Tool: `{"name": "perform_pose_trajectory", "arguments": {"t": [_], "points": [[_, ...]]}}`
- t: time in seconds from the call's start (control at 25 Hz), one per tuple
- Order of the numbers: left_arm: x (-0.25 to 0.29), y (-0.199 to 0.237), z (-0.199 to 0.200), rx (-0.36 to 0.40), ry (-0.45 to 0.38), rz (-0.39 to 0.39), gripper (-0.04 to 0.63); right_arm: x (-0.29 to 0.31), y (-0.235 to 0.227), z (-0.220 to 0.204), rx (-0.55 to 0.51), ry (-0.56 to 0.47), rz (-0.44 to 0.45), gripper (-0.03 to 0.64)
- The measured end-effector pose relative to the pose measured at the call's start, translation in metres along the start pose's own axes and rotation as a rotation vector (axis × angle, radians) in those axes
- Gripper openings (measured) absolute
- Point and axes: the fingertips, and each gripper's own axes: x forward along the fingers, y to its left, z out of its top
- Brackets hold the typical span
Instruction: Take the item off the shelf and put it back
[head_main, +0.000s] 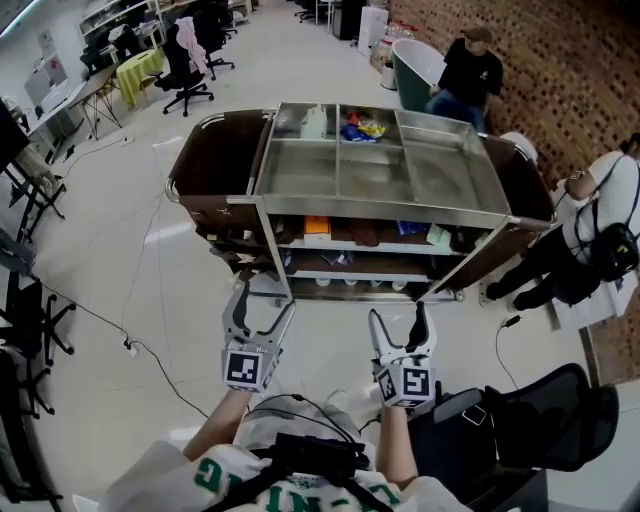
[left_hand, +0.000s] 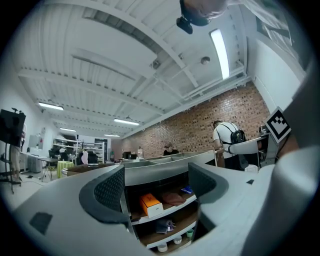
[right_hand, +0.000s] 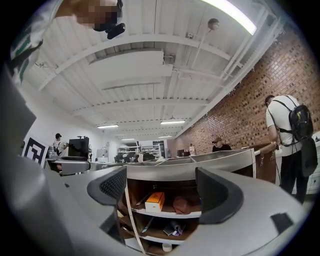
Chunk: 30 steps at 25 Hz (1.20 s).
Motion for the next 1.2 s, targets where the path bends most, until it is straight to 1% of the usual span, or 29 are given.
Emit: {"name": "perform_pose_trajectory", "arguments": {"t": [0.12, 0.28, 0.36, 0.48, 0.56, 0.72, 1.0, 1.08, 1.2], "points": [[0.01, -0.001, -0.004, 0.003, 0.009, -0.021, 0.374, 0.006, -0.005, -0.004, -0.005, 0.002, -0.014, 0.453], [0.021, -0.003, -0.021, -0.01, 0.029, -0.047, 0.374, 0.01, -0.011, -0.019, -0.017, 0.025, -0.036, 0.453], [0.027, -0.003, -0.034, 0.005, 0.036, -0.061, 0.374, 0.012, -0.012, -0.035, -0.026, 0.038, -0.038, 0.453], [0.039, -0.007, -0.061, 0.025, 0.031, -0.087, 0.374, 0.016, -0.02, -0.069, -0.033, 0.056, -0.046, 0.453], [0.048, -0.01, -0.091, 0.018, 0.032, -0.095, 0.374, 0.02, -0.028, -0.101, -0.045, 0.063, -0.049, 0.453], [0.067, -0.011, -0.167, 0.063, 0.058, -0.109, 0.374, 0.034, -0.044, -0.181, -0.056, 0.079, -0.059, 0.453], [0.103, -0.014, -0.292, 0.025, 0.04, -0.115, 0.373, 0.063, -0.071, -0.34, -0.032, 0.147, -0.058, 0.453], [0.114, -0.015, -0.328, 0.021, 0.046, -0.119, 0.374, 0.074, -0.078, -0.379, -0.031, 0.166, -0.056, 0.452], [0.13, -0.012, -0.376, 0.01, 0.034, -0.11, 0.373, 0.093, -0.089, -0.429, -0.049, 0.164, -0.049, 0.453]]}}
